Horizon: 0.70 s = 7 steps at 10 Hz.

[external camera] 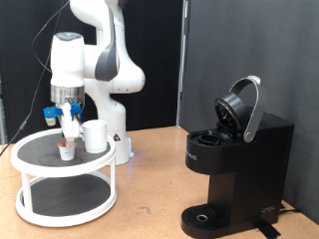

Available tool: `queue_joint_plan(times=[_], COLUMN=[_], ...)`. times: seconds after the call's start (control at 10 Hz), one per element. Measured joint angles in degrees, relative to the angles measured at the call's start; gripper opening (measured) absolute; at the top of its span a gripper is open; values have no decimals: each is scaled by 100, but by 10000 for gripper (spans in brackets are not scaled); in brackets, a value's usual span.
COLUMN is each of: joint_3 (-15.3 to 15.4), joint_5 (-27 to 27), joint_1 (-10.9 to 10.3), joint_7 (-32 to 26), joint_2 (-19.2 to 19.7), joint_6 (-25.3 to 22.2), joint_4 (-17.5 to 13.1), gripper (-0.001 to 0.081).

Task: Make a cup of coffee with the keurig machine

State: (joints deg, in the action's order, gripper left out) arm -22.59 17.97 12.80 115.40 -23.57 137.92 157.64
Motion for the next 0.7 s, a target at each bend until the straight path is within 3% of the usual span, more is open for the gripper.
queue_joint_plan(times=[0.7], joint_3=[9], joint_5=[45], joint_1=[72], joint_7=[116], joint_2=[150], joint_6=[263], joint_4=[128], gripper=[723])
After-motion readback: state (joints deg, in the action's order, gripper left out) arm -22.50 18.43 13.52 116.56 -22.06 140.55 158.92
